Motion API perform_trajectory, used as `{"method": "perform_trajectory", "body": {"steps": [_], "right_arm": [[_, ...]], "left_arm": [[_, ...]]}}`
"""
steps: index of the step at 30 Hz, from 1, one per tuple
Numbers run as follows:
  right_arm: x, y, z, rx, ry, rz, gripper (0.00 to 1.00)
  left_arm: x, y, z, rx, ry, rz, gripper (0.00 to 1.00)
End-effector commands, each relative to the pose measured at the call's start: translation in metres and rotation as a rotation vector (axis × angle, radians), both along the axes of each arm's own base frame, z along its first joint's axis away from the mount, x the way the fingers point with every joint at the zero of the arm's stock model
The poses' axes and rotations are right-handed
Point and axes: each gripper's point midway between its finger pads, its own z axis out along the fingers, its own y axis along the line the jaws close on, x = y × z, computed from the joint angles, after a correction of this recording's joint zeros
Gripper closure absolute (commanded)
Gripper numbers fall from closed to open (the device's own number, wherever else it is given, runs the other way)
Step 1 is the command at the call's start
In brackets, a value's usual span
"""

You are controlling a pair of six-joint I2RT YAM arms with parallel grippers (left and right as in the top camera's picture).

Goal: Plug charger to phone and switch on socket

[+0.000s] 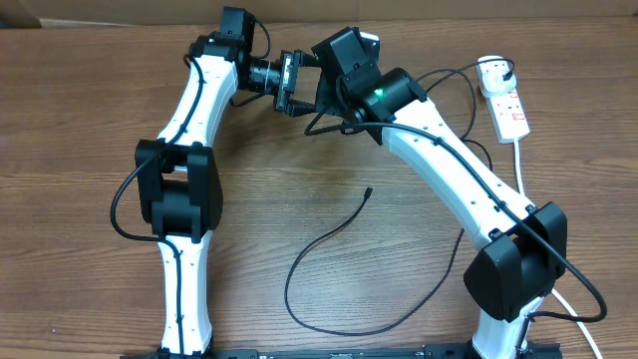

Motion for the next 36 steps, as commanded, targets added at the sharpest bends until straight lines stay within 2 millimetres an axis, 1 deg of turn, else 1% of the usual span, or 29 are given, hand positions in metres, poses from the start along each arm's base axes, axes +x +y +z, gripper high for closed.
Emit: {"method": "perform_trajectory", "body": {"steps": [1,4,6,14,17,23,31,34,36], "right_arm": [[0.0048,-0.0004,0.0134,0.007,-0.038,-0.008,0.59],[0.0053,0.0,0.0139,0.01,-0.041,-0.009,0.6],[0.0053,0.0,0.0139,0.01,-0.041,-0.009,0.66],[0.0051,0.0,0.0133,0.009,-0.039,-0.008,0.67],[0.0052,0.0001,0.0127,0.009,-0.038,-0.008,0.71],[0.0052,0.0001,0.0127,0.009,-0.038,-0.008,0.75],[0.0046,0.0005,0.0112,0.009,-0.032,-0.006,0.76],[0.0044,0.0003,0.0099,0.007,-0.029,-0.006,0.8],[0.0042,0.0002,0.0089,0.005,-0.026,-0.006,0.8]], "left_arm": [[0.0026,-0.0007,0.0123,-0.028,-0.023,-0.006,0.32],[0.0028,-0.0006,0.0118,-0.025,-0.024,-0.005,0.32],[0.0029,-0.0006,0.0118,-0.025,-0.024,-0.005,0.32],[0.0025,-0.0017,0.0114,-0.023,-0.028,-0.007,0.32],[0.0027,-0.0023,0.0095,-0.012,-0.031,-0.005,0.32],[0.0016,-0.005,0.0089,-0.008,-0.032,-0.01,0.32],[0.0008,-0.0066,0.0089,-0.008,-0.031,-0.013,0.31],[0.0008,-0.0066,0.0089,-0.008,-0.032,-0.013,0.31],[0.0007,-0.0066,0.0089,-0.008,-0.032,-0.013,0.31]]}}
